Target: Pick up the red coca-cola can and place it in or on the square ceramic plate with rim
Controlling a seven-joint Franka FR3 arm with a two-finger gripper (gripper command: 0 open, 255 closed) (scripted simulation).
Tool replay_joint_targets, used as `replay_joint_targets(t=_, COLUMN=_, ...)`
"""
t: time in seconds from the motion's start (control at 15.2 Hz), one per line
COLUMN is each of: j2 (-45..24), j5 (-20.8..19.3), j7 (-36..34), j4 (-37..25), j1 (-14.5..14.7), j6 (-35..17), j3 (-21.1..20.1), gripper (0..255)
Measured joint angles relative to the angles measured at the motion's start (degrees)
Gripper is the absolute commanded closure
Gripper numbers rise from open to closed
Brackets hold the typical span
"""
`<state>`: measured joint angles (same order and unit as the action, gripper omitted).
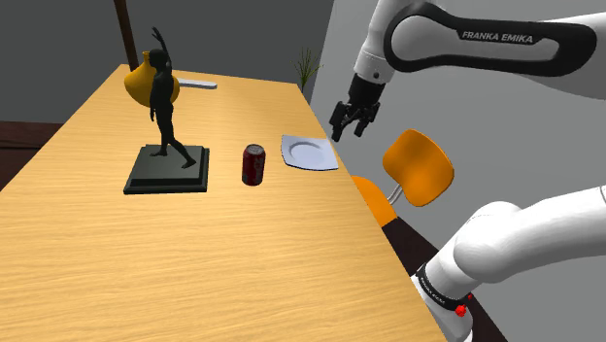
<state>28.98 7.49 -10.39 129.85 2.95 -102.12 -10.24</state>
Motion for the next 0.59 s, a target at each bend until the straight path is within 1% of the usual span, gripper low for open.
replay_joint_targets(t=0.33, j2=-8.42, j5=-0.13, j7=-7.22, j4=-4.96, j1=0.6, j6=-3.71, j3=-4.93, gripper=0)
replay_joint_targets(t=0.59, j2=-16.71, j5=-1.84, j7=-13.8, j4=-11.19, j1=1.16, j6=-5.75, j3=-8.84, gripper=0)
